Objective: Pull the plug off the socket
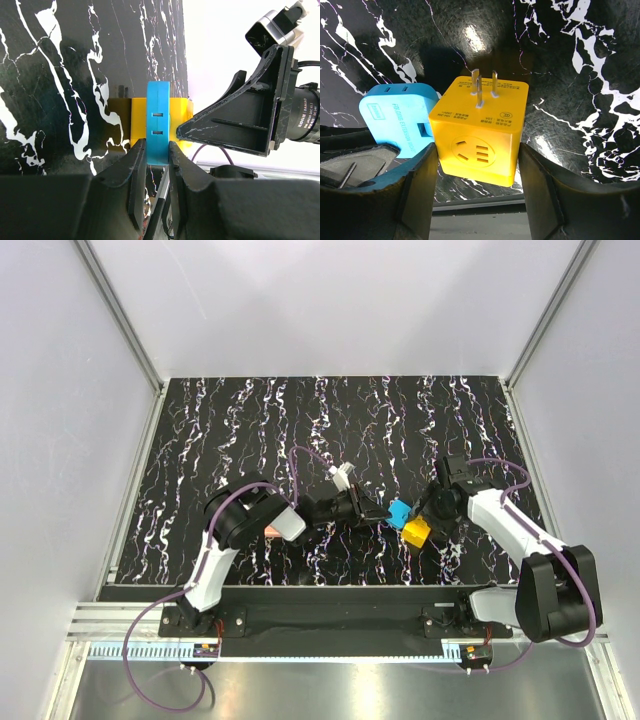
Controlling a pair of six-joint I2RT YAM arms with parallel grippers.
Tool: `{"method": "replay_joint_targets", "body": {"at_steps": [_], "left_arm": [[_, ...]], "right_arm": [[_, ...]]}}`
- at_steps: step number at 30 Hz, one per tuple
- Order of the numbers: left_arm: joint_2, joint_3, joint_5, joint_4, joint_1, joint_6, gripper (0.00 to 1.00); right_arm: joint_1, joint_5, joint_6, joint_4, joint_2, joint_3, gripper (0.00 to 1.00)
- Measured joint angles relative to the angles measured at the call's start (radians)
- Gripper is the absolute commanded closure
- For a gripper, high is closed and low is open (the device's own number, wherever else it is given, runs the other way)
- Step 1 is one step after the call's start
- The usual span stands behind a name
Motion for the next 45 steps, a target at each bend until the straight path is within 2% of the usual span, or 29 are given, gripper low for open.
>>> {"method": "replay_joint_targets", "body": {"at_steps": [9,15,20,28,36,41,45], "left_arm": [[-0.001,-0.021,0.0,0.025,0.016,0.001,1.0],[-0.003,-0.065,-0.031,0.018,0.085,0.009,1.0],[-0.053,-0.088,-0.043,-0.049,0.089,0.053,1.0],[-0.411,-0.133,-0.092,-0.322,0.087,0.269,1.0],[-0.782,-0.332,-0.189,-0.613,0.1,0.466,1.0],[-0.913,-0.428,-0.224,-0.771,0.103,0.519,1.0],[-0.928,-0.455,-0.232,-0.816,0.108,0.523,1.0]], "right_arm": [[0.008,0.013,0.016,0.009,-0.013,-0.009,1.0],[0.006,0.05,0.029,0.004,-0.022,-0.01,1.0],[0.006,0.058,0.029,0.004,-0.025,-0.01,1.0],[0.006,0.06,0.024,0.008,-0.027,-0.013,1.0],[0.006,0.06,0.021,0.009,-0.028,-0.013,1.0],[0.009,0.06,0.02,0.01,-0.031,-0.015,1.0],[0.009,0.06,0.014,0.016,-0.037,-0.019,1.0]]}}
